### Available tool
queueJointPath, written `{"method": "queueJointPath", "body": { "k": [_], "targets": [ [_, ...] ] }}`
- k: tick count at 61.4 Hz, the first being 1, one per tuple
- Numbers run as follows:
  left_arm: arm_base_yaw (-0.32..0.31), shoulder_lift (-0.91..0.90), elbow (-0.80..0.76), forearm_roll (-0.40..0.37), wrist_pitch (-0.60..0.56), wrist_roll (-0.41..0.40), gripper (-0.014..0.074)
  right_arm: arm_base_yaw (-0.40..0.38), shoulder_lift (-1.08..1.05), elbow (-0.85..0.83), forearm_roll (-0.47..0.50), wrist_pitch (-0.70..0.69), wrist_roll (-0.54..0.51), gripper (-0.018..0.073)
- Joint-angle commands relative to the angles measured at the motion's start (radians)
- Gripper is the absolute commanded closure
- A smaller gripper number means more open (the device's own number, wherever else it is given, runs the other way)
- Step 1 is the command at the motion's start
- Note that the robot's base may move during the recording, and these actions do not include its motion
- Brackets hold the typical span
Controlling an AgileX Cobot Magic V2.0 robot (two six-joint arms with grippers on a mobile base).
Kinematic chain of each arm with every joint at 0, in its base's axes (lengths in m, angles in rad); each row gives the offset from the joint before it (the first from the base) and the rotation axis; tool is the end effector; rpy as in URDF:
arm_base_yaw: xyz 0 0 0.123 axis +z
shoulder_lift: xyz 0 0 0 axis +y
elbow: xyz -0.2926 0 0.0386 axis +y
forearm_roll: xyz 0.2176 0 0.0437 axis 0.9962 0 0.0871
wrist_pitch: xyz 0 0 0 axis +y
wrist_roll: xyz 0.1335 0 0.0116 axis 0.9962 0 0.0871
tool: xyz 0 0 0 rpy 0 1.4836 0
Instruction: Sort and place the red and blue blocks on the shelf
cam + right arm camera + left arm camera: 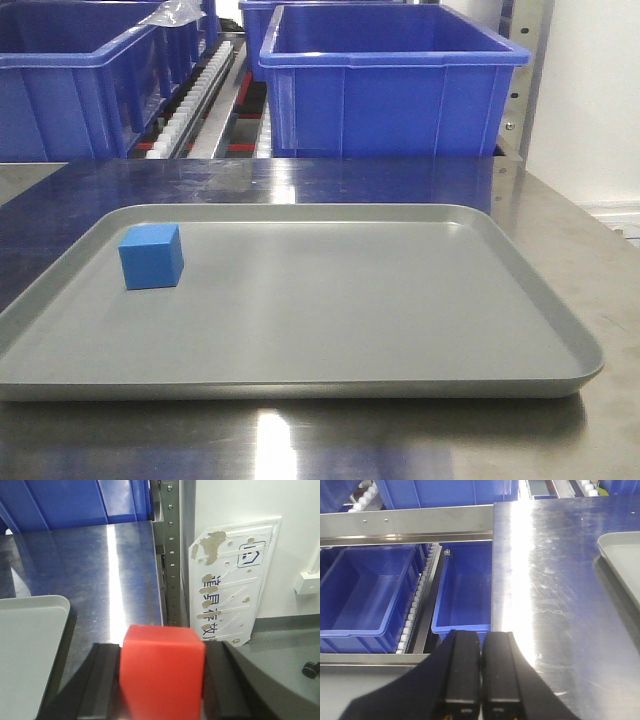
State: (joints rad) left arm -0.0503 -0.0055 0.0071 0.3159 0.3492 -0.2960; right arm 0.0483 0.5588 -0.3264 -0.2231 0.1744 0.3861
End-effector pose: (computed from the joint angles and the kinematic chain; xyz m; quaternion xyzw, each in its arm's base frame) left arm 0.0547 0.0115 0.1706 -0.0121 0.7885 0.0272 0.6143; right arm 0.1216 0.0007 0.2617 0.0590 0.8071 0.0474 0.5855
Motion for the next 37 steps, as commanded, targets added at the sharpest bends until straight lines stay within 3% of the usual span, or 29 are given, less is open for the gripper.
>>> {"method": "queueJointPath", "body": {
  "k": [1,17,37],
  "targets": [
    [-0.001,-0.016,0.045,0.005,-0.063,-0.004,0.0463,-0.005,-0.002,-0.029,-0.018,-0.087,-0.006,0.0512],
    [-0.001,0.002,0.010,-0.020,-0.077,-0.004,0.0463,-0.005,-0.002,-0.029,-0.018,-0.087,-0.006,0.0512],
    [-0.001,0.325,-0.318,-0.043,-0.071,-0.004,0.0463,-0.005,-0.002,-0.029,-0.018,-0.087,-0.006,0.0512]
  ]
}}
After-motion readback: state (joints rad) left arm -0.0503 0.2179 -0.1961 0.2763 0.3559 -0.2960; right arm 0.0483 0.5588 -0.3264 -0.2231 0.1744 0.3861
